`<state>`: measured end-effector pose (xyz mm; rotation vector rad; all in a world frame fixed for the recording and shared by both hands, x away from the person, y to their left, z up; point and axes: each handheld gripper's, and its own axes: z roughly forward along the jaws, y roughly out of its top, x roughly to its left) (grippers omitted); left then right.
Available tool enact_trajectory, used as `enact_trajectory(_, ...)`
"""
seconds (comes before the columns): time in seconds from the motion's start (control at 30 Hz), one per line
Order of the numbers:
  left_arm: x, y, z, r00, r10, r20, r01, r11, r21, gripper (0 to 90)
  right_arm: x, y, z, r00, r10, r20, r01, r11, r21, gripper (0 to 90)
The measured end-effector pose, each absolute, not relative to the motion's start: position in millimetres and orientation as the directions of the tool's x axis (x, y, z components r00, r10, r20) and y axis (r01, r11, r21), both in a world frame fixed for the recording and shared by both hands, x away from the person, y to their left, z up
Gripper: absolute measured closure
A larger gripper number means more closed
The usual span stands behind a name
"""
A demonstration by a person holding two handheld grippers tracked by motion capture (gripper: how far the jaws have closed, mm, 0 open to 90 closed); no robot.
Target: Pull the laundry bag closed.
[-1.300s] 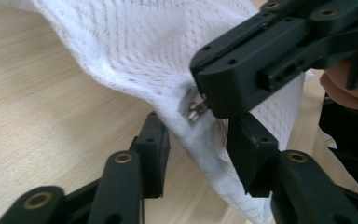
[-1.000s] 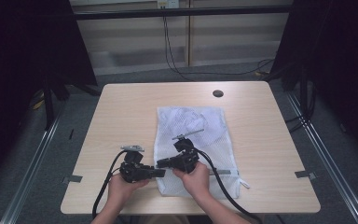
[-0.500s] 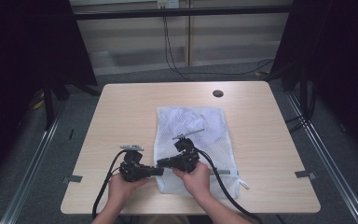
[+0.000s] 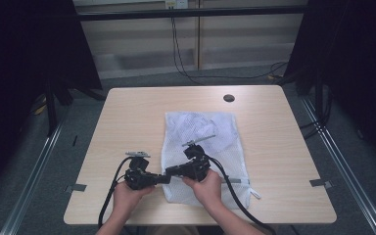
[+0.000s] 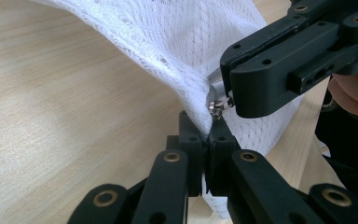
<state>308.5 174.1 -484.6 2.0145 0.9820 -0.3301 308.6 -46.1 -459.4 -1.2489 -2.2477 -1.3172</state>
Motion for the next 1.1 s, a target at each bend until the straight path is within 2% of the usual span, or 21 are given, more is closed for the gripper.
enact_trajectory(1.1,309,177,-482,0.647,0.52,-0.558,0.752,-0.318,0.577,88.3,308,-65,-462,-0.596,0.558,0.578,0.78,0.23,0.582,87.3)
